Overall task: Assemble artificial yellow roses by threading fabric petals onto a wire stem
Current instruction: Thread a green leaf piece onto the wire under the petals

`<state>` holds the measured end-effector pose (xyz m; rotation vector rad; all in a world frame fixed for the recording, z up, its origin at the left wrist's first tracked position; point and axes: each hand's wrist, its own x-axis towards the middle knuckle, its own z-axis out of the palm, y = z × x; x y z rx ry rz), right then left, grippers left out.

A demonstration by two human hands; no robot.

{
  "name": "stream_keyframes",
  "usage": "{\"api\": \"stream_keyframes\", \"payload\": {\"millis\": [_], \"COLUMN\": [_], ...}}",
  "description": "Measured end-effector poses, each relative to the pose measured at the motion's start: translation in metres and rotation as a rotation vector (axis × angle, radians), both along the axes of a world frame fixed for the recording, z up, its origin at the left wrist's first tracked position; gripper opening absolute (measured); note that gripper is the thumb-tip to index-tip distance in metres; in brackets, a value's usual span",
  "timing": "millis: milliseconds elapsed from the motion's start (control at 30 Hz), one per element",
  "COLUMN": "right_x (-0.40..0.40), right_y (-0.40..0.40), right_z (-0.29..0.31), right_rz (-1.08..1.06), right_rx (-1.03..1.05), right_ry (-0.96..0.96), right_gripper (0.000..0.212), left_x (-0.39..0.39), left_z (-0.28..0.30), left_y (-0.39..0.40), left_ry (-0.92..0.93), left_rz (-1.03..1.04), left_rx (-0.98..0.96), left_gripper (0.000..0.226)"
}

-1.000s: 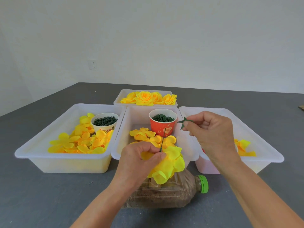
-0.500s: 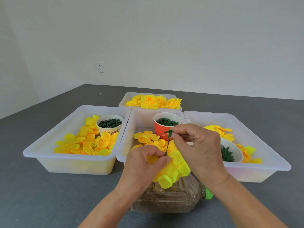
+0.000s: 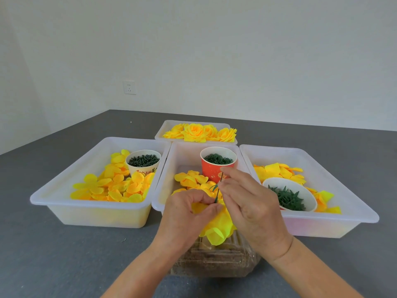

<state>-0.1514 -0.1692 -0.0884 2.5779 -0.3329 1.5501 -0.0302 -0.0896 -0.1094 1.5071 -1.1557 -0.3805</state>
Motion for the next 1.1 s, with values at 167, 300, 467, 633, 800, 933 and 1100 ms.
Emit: {"api": "stream_keyframes", "payload": {"millis": [167, 300, 467, 633, 800, 933, 1100], "right_x": [-0.002, -0.005, -0.009, -0.010, 0.001, 0.001, 0.000], "right_y": [0.006, 0.009, 0.009, 0.010, 0.009, 0.004, 0.002], "right_z": [-0.006, -0.009, -0.013, -0.005, 0.003, 0.011, 0.019], "right_rz": [0.018, 0.008, 0.080, 0.129, 0.126, 0.092, 0.032], "right_rx": [0.073, 0.115, 0.175, 0.406, 0.975, 1.124, 1.065], "right_ry": [-0.011, -0.008, 0.041, 0.001, -0.092, -0.008, 0.097], "right_gripper": [0.007, 0.006, 0.011, 0.007, 0.023, 0.017, 0.015], "left_x": [-0.001, 0.000, 0.002, 0.003, 0.004, 0.007, 0.011], "left_z": [0.000, 0.000, 0.000, 0.001, 0.002, 0.002, 0.003], "left_y": [0.000, 0.000, 0.002, 0.002, 0.003, 0.004, 0.005], "left_ry": [0.020, 0.083, 0.071, -0.012, 0.010, 0.029, -0.006], "left_rz": [-0.007, -0.019, -0.011, 0.041, 0.030, -0.005, -0.050], "left_rx": [-0.008, 0.002, 0.011, -0.009, 0.028, 0.039, 0.030], "left_gripper": [0.017, 0.007, 0.007, 0.028, 0.042, 0.039, 0.029]}}
